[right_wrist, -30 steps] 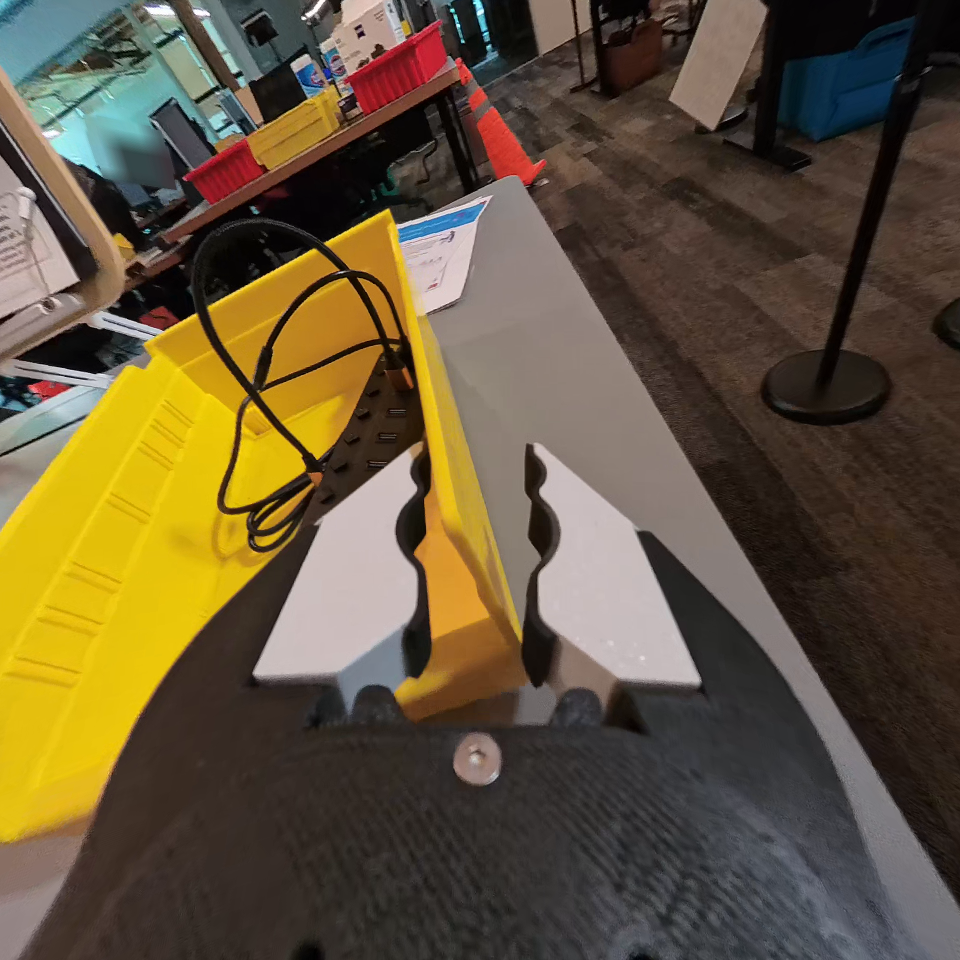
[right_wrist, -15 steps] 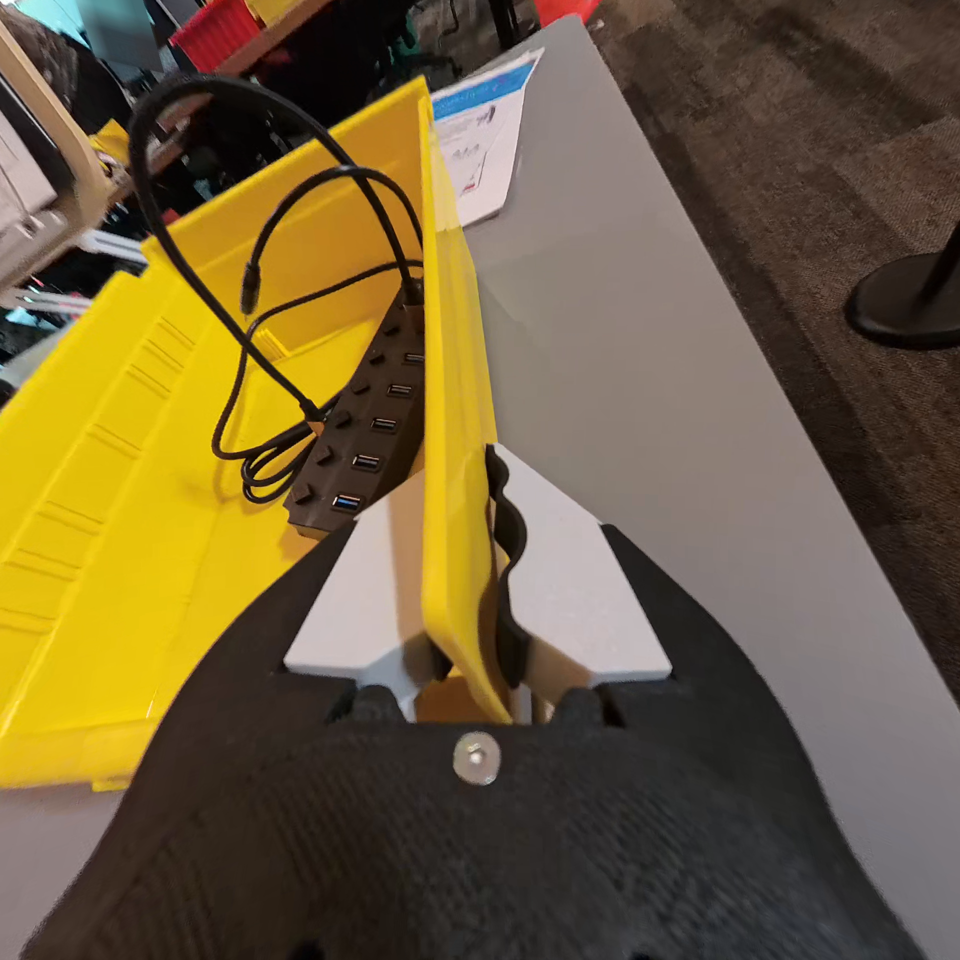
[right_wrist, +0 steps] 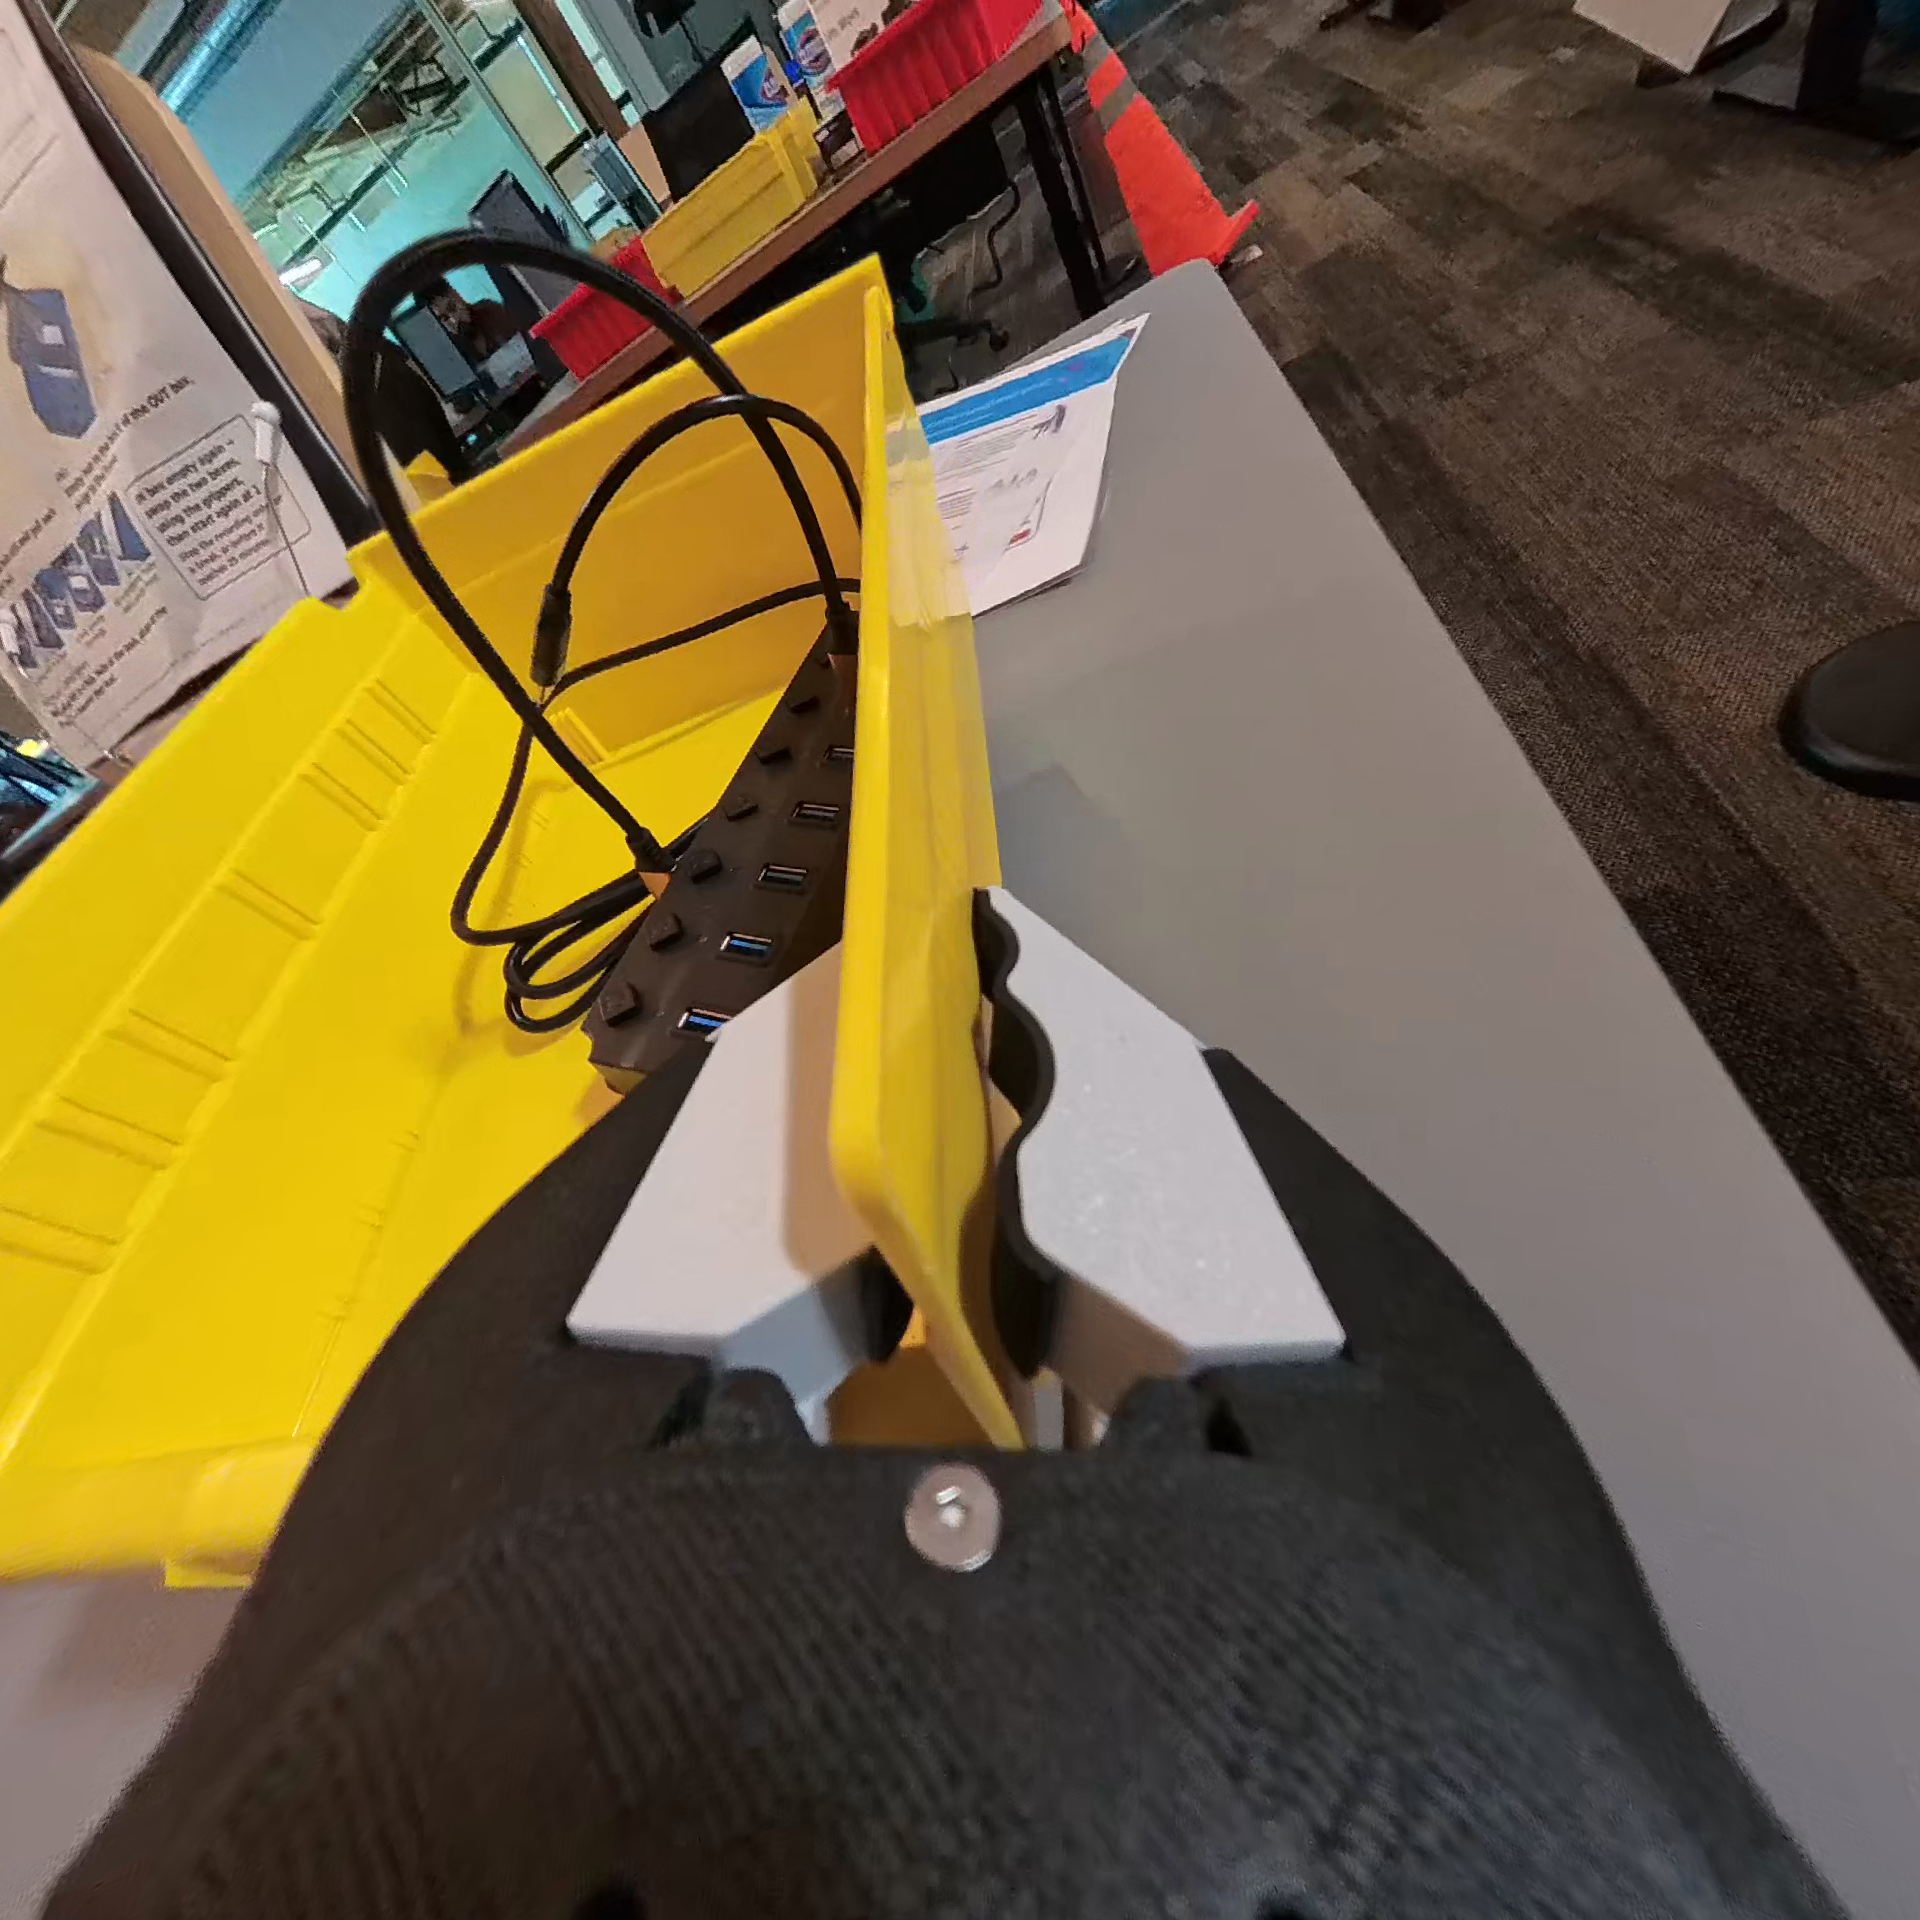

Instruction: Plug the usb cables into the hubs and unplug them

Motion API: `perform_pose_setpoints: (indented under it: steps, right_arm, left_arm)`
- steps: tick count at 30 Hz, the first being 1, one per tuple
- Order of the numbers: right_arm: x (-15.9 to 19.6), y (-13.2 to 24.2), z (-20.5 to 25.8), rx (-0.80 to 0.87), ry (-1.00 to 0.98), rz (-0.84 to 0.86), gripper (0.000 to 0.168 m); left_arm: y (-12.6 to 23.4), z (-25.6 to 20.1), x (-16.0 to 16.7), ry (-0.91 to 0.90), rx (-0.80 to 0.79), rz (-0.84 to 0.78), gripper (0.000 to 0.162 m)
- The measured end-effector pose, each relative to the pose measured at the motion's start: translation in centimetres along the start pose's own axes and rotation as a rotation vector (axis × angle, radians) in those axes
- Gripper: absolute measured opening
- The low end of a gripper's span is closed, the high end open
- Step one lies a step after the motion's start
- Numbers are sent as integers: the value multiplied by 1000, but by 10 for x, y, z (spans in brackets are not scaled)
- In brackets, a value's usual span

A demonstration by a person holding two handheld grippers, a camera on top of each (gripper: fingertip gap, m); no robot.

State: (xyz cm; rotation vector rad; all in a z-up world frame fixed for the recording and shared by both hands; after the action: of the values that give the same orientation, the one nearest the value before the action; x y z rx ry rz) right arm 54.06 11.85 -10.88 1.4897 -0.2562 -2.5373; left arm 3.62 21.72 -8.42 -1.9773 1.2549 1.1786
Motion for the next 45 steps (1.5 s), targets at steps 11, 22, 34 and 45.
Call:
perform_pose_setpoints:
  steps: [11, 22, 34, 45]
  right_arm:
    - [13, -18, 28, -37, 83, 85, 4]
    - [29, -57, 78, -146, 142, 163, 6]
    - [58, -114, 175, -310, 204, 224, 7]
    - [140, -165, 345, -464, 300, 212, 6]
  left_arm:
    - [55, 46, -69, -277, -430, -281, 79]
    - [203, 94, -127, -478, -976, -169, 84]
    - [248, 161, -27, -457, -1216, 267, 67]
    - [288, 133, -79, -480, -1242, 89, 4]
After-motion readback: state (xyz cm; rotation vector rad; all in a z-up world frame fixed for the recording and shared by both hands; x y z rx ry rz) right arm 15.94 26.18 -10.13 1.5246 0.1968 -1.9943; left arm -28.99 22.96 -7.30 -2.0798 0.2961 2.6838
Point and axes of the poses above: each gripper's, where its closed fingertips meet, y back along the fingers, x out of its underside, z = x × y across the jaws, the point moved 1 cm from there along y, back along the fingers, and after that the axes turned 4 degrees about -x, right-handed, at the moved point
